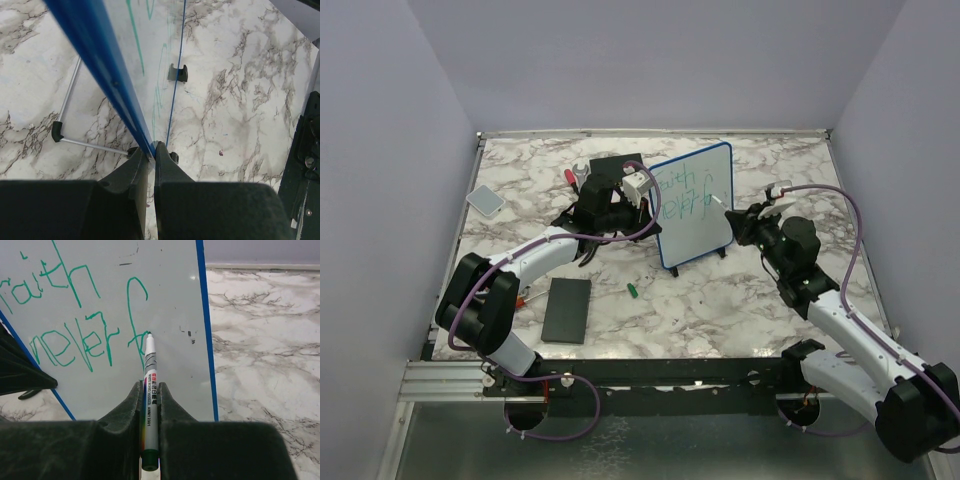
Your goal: Write a sentence on the whiteboard
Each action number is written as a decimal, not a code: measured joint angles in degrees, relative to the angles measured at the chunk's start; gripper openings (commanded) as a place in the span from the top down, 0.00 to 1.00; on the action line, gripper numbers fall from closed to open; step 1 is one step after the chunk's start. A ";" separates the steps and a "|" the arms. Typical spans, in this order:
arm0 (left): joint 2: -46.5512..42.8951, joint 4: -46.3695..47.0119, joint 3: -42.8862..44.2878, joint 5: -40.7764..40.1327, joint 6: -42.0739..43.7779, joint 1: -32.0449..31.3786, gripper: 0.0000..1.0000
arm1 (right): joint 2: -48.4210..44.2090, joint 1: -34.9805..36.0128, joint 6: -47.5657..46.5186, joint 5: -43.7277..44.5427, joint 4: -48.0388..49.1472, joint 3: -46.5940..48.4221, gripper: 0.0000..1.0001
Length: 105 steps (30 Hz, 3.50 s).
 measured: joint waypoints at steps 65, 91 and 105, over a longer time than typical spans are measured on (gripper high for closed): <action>0.00 0.00 0.00 0.00 0.11 0.00 1.00 | -0.81 -0.02 2.64 3.13 -0.31 -1.42 0.99; 0.00 0.00 0.00 0.02 0.31 -0.02 1.00 | -3.50 -0.02 3.23 3.06 -2.03 -0.98 0.99; 0.00 0.00 0.00 0.00 0.28 -0.02 1.00 | -0.26 -0.02 2.19 3.08 0.57 0.52 1.00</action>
